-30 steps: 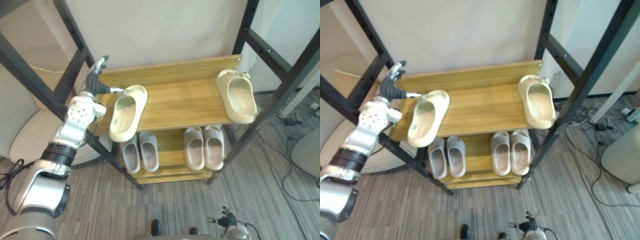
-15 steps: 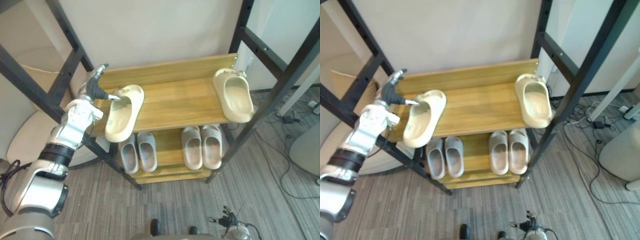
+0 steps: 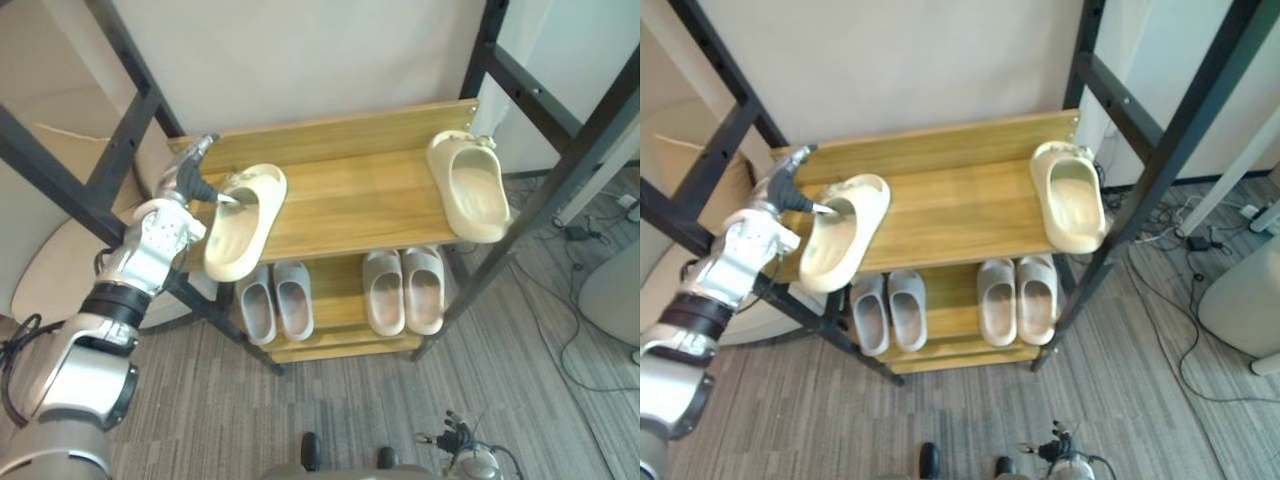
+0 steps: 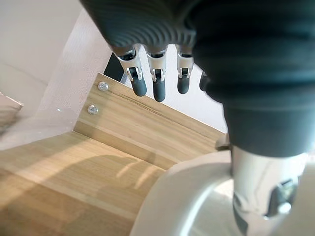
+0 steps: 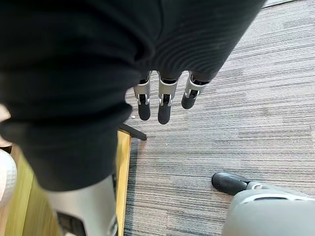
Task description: Organize the slippers on the shoe rack
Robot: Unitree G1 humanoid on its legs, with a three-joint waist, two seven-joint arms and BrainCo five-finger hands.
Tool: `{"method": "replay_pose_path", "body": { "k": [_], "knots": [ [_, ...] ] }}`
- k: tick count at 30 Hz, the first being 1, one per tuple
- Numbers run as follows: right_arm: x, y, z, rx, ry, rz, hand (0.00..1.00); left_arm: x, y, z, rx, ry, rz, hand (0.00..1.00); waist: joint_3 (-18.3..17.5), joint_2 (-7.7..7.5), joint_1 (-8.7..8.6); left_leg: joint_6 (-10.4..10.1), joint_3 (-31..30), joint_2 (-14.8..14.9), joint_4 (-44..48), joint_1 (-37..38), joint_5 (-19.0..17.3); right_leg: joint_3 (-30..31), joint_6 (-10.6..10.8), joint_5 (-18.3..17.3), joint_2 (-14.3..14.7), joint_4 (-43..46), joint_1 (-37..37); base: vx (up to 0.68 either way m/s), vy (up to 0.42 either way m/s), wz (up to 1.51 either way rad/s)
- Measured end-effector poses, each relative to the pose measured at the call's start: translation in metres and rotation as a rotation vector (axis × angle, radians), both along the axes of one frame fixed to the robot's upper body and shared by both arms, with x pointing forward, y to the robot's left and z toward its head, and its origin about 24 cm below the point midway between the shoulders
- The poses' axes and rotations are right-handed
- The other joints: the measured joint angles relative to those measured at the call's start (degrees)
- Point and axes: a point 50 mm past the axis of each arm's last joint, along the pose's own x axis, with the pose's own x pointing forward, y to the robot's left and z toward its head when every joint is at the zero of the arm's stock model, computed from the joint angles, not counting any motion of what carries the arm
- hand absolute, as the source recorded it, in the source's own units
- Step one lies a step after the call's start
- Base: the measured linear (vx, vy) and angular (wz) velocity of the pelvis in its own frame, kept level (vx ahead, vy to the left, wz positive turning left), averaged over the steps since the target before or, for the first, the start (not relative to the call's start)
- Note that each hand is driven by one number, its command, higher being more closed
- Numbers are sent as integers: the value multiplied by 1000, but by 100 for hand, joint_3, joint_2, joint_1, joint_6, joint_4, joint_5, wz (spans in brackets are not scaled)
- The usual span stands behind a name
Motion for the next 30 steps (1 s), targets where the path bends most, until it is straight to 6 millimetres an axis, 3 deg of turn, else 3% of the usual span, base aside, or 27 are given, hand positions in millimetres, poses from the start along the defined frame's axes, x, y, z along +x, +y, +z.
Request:
{"method": "replay_pose_path", "body": {
  "k": [22, 30],
  "knots": [
    [2, 0, 0, -2, -13, -37, 0, 9, 2, -6, -80, 22, 81, 100, 148, -35, -62, 16, 33, -13, 1, -20, 17, 28, 9, 35, -12, 9, -43, -2, 1, -1],
    [9, 1, 2, -1, -26, -35, 0, 16, -14, 6, -147, -26, 50, 100, 324, -49, -83, 27, -67, -42, 1, 9, 48, -64, 14, 38, -34, -6, 33, 0, 0, 6]
  ]
}}
